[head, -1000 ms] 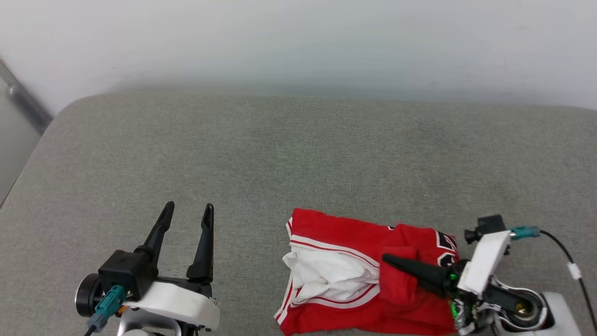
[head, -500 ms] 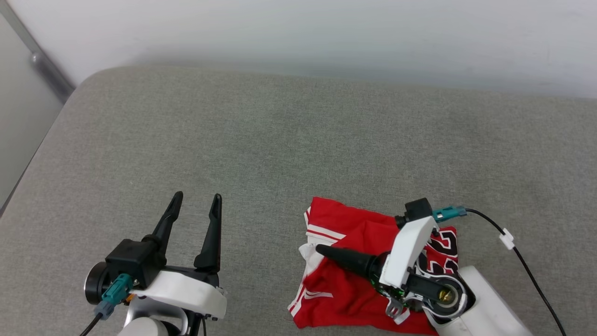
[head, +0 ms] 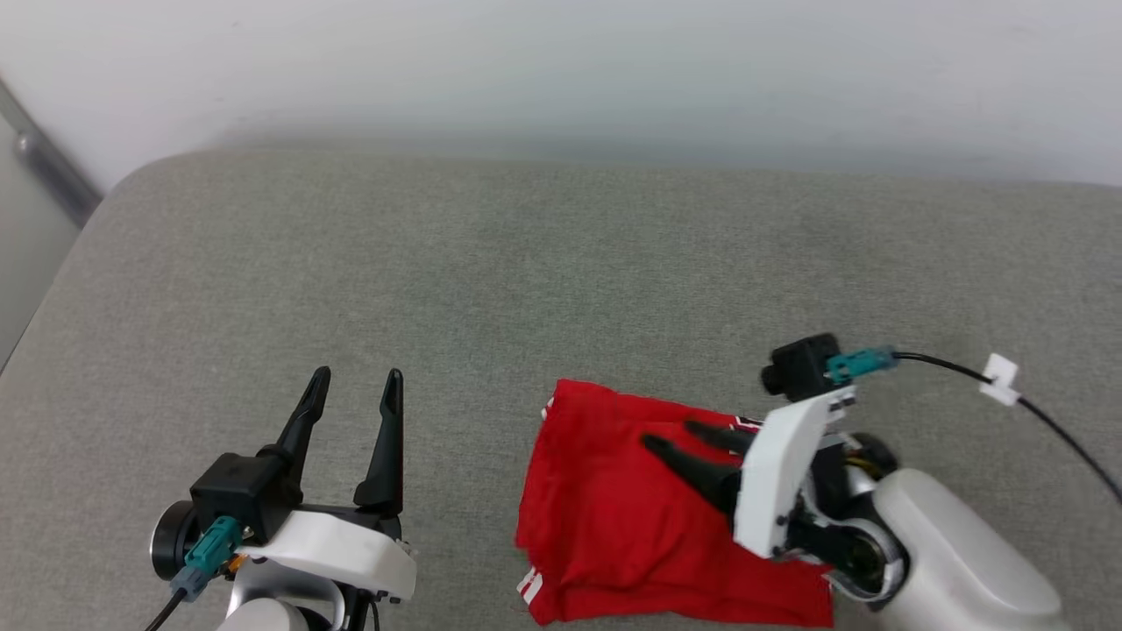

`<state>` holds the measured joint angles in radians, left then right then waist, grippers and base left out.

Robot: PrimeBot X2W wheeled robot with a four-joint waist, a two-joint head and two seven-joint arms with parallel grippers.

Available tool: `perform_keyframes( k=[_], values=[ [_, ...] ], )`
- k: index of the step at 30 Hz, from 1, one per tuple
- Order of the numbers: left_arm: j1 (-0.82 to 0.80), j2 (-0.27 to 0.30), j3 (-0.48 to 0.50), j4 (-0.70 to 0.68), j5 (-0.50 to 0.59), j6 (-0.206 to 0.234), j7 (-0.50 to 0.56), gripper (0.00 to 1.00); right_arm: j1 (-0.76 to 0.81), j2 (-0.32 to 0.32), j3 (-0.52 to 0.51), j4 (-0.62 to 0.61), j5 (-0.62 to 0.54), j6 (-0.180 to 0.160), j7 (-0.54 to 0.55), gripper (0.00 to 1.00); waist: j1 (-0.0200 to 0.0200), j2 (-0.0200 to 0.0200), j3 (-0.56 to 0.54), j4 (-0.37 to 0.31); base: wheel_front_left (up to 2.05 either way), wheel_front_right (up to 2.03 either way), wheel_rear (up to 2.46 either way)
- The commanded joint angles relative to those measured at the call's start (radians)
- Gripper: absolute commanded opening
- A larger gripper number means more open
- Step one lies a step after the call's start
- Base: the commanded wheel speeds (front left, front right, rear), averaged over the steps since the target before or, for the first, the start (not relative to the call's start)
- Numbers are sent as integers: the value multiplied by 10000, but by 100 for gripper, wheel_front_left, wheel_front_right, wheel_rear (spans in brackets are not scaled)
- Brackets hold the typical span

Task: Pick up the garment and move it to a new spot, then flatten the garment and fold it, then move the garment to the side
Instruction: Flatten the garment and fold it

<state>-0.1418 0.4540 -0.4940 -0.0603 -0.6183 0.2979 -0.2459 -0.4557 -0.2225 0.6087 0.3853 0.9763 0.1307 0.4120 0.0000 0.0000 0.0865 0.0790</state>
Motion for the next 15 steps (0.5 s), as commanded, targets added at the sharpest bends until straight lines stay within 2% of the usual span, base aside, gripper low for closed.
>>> perform_keyframes(
  k=[1,4,8,10,15],
  values=[
    [143,17,46,8,13,68,-51,100,-67,-411,-20,-69,-781,0,-496,100,0,0,-120,-153,0,0,0],
    [236,54,115,-23,19,120,-79,100,237,-915,-501,2,-2127,-2,-1236,100,0,0,-201,-328,0,0,0],
    [384,61,221,14,41,186,-110,100,850,-1171,-1938,-42,-3755,-2,-2088,100,0,0,-295,-533,0,0,0],
    [516,62,330,71,54,204,-129,100,1522,-1014,-3282,-413,-4841,-2,-2616,100,0,0,-352,-685,0,0,0],
    [787,26,528,144,14,204,-159,100,2673,-378,-5096,-1855,-6197,-2,-3501,100,0,0,-526,-887,0,0,0]
  ],
)
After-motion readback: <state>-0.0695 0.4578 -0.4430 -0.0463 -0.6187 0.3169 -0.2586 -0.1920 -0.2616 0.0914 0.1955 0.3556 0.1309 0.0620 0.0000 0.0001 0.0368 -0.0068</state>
